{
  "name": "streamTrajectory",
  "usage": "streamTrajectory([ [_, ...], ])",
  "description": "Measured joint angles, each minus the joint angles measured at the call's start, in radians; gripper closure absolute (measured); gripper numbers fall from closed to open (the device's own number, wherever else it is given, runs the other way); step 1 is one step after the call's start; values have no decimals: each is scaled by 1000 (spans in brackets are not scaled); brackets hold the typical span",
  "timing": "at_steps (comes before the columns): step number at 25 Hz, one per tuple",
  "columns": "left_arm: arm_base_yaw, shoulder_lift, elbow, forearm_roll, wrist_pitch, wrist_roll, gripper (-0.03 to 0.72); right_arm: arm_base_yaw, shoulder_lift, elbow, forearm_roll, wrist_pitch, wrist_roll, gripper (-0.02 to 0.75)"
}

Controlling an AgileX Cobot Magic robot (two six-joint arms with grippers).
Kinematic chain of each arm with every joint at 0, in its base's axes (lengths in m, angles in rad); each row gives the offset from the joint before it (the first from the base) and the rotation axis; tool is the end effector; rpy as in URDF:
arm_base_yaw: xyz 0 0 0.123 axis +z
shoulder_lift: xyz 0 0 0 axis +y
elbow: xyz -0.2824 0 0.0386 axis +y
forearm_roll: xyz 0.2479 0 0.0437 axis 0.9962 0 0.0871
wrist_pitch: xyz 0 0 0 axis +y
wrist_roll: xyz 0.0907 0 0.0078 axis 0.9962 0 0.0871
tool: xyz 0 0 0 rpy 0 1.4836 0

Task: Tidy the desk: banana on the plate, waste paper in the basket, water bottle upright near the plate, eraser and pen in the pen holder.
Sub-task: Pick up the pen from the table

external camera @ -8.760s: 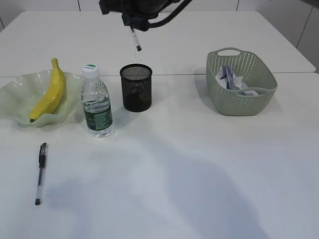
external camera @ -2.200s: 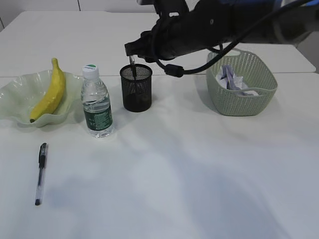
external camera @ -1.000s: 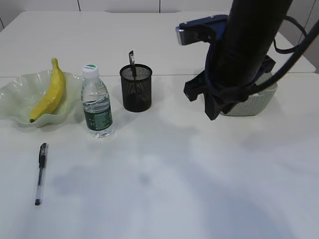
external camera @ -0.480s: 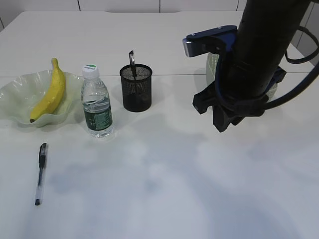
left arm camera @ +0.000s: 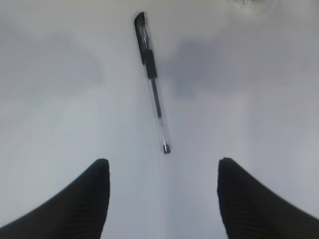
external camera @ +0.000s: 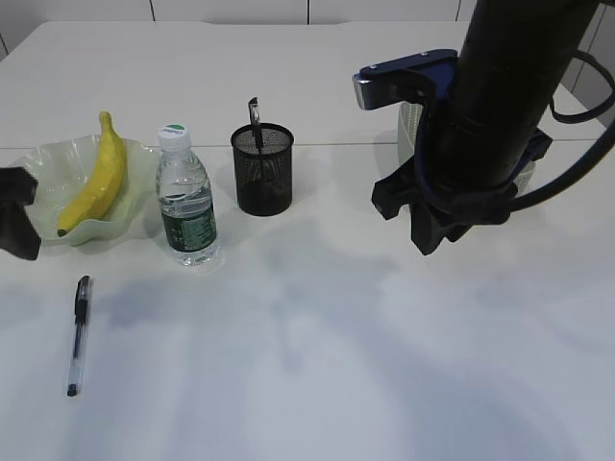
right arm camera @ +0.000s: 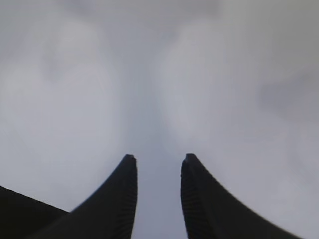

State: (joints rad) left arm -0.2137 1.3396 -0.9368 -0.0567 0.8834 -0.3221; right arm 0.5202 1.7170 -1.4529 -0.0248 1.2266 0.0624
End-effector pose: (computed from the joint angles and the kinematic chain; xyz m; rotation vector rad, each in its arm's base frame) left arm 0.2445 -0.0571 0.2650 -0.1897 2.7826 -0.2069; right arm 0.3005 0.1697 0.2845 -0.6842 2.8945 0.0374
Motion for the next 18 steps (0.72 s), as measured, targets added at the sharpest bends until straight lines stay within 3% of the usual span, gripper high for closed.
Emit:
streamTrajectory([
  [7,-2,229,-147,19,-41,-51,235,0,0,0,0,0,-18,508],
  [12,-14,363,-177,30,-41,-105,239,0,0,0,2,0,-22,508],
  [18,-37,474,-177,161,-88,-248,240,0,0,0,2,0,-24,508],
])
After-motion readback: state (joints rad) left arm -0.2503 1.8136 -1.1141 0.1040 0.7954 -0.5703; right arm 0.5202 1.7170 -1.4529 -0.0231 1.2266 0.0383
